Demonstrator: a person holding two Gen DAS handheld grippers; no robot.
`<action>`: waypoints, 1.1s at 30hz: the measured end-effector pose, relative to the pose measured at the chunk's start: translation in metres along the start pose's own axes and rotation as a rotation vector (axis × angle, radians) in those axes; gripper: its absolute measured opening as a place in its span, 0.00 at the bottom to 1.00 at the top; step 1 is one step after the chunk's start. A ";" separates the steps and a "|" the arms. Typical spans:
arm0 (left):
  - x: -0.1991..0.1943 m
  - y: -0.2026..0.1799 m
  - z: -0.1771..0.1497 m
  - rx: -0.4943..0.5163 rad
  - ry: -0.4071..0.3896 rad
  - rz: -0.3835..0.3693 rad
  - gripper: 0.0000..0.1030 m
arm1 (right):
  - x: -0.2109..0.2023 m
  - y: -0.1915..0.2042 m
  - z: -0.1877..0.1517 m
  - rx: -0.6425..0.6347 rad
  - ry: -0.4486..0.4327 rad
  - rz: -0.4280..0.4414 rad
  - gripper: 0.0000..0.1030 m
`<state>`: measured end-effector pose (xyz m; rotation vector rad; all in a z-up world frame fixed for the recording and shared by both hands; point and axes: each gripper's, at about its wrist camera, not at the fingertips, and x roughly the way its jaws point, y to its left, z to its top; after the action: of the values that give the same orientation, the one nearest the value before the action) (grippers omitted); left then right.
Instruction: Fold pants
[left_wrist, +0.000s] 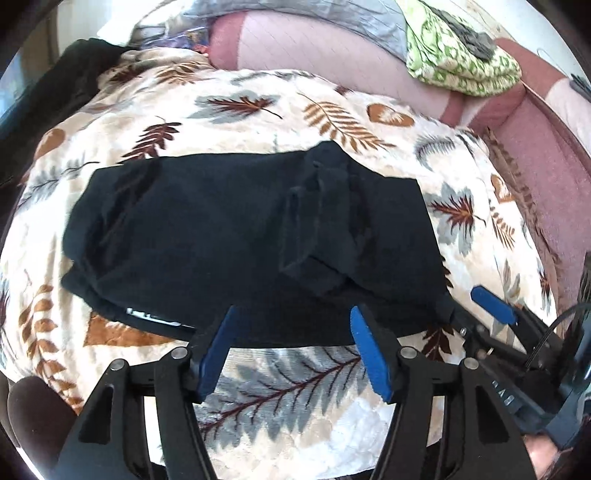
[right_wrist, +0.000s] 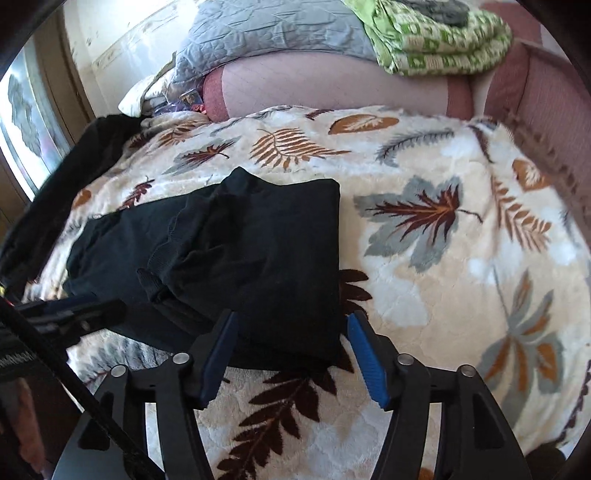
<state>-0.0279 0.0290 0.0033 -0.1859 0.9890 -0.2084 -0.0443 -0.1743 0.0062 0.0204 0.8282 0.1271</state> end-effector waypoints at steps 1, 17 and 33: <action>-0.002 0.001 0.000 -0.006 -0.007 0.001 0.62 | 0.001 0.001 0.000 -0.009 0.004 -0.010 0.68; -0.002 0.006 -0.001 -0.016 -0.013 0.013 0.63 | 0.006 0.018 -0.007 -0.095 0.046 -0.106 0.69; -0.013 0.045 0.001 -0.117 -0.043 0.004 0.63 | 0.009 0.030 -0.009 -0.136 0.074 -0.132 0.72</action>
<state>-0.0301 0.0755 0.0032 -0.2936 0.9593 -0.1422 -0.0479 -0.1441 -0.0047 -0.1675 0.8909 0.0595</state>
